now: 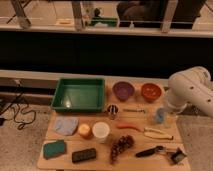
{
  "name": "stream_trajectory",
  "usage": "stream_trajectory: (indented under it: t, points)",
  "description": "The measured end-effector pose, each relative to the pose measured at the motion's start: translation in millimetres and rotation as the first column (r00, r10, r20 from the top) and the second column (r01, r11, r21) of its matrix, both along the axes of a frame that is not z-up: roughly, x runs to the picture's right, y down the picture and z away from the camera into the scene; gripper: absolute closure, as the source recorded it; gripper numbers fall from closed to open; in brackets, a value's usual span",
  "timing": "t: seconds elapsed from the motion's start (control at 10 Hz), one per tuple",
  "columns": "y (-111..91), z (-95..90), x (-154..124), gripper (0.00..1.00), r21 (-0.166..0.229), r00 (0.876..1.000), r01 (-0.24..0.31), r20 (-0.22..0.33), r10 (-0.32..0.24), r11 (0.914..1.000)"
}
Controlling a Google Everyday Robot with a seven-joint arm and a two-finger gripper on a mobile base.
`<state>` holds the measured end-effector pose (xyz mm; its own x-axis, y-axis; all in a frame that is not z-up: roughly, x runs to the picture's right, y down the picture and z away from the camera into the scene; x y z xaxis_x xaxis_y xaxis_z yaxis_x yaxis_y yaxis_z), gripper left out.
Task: Place eraser in plastic cup
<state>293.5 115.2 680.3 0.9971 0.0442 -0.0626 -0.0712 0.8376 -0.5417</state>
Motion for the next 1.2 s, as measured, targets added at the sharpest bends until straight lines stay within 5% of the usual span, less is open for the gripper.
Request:
stream_trajectory:
  t: [0.5,0.8,1.2]
  points:
    - [1.9,0.1,-1.9,0.2,-0.003,1.0,0.01,0.006,-0.01,0.9999]
    - [33.0,5.5,-33.1,0.2,-0.034,0.996,0.069,0.053,-0.067,0.997]
    - [71.9,14.7,-95.8,0.2,-0.058,0.978,0.181,0.121,-0.173,0.9818]
